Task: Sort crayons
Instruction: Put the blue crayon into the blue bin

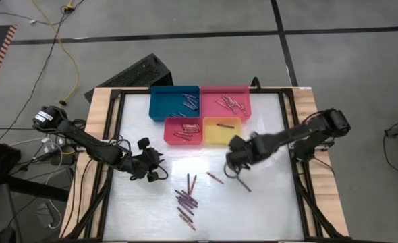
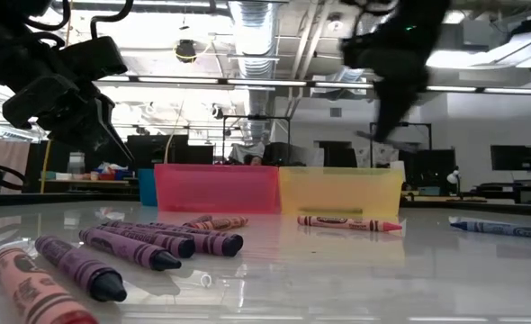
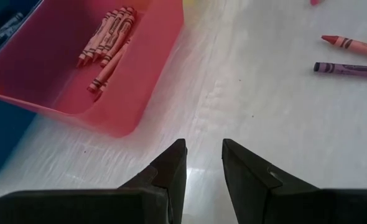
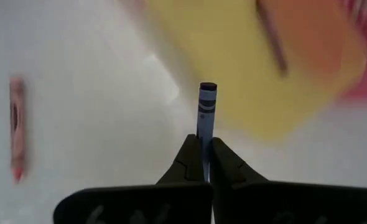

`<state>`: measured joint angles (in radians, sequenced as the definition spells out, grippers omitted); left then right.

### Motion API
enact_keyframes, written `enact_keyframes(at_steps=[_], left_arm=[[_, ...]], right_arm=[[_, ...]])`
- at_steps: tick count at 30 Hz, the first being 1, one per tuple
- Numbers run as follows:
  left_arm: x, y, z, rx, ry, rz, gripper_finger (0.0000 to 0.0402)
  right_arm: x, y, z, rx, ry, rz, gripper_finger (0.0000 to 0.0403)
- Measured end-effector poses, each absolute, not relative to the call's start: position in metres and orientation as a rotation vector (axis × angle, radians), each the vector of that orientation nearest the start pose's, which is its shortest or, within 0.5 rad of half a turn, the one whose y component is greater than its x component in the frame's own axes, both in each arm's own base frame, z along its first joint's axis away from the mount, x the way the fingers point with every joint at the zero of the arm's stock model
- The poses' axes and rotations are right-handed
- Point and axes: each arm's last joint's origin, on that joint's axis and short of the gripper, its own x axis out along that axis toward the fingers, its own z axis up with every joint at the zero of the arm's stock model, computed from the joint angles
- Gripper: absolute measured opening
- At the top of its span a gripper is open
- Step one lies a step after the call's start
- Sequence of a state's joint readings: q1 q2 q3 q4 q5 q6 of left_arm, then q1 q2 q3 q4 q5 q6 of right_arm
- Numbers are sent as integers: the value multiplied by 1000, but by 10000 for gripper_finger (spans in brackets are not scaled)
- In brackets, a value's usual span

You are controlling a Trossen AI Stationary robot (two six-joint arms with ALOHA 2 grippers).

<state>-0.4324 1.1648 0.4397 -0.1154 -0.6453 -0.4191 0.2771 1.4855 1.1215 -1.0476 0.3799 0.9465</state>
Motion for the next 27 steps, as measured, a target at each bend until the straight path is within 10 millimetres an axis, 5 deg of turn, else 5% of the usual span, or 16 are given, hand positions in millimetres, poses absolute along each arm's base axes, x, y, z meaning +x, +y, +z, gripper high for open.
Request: enact_keyframes(at_steps=[7, 14, 19, 27], left_arm=[[188, -68, 161, 33, 660, 343, 94], [188, -68, 161, 35, 658, 348, 94], [188, -67, 161, 33, 649, 366, 94], [188, -67, 161, 12, 644, 375, 94]], right_arm=[[287, -6, 258, 103, 1065, -520, 2], [291, -66, 255, -42, 1057, -381, 2], [284, -80, 242, -21, 1095, -319, 1], [273, -73, 211, -29, 1167, -251, 1]])
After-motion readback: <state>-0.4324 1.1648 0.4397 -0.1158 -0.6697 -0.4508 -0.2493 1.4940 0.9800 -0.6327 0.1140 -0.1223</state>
